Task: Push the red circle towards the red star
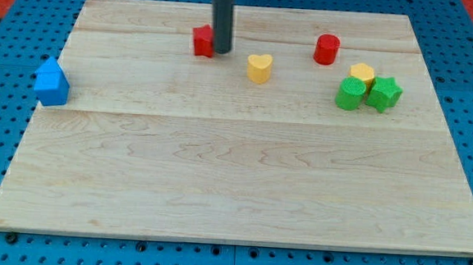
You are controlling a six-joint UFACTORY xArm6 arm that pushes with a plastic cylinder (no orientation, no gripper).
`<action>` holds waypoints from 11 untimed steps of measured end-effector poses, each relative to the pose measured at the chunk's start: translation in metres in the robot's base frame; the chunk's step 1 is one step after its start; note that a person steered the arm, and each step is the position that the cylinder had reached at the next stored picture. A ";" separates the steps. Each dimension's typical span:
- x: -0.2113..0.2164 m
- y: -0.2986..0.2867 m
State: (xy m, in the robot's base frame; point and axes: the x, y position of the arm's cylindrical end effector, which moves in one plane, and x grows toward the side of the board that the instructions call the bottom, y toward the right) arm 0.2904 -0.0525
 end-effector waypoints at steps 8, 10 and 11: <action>0.006 0.256; -0.031 0.106; -0.047 0.033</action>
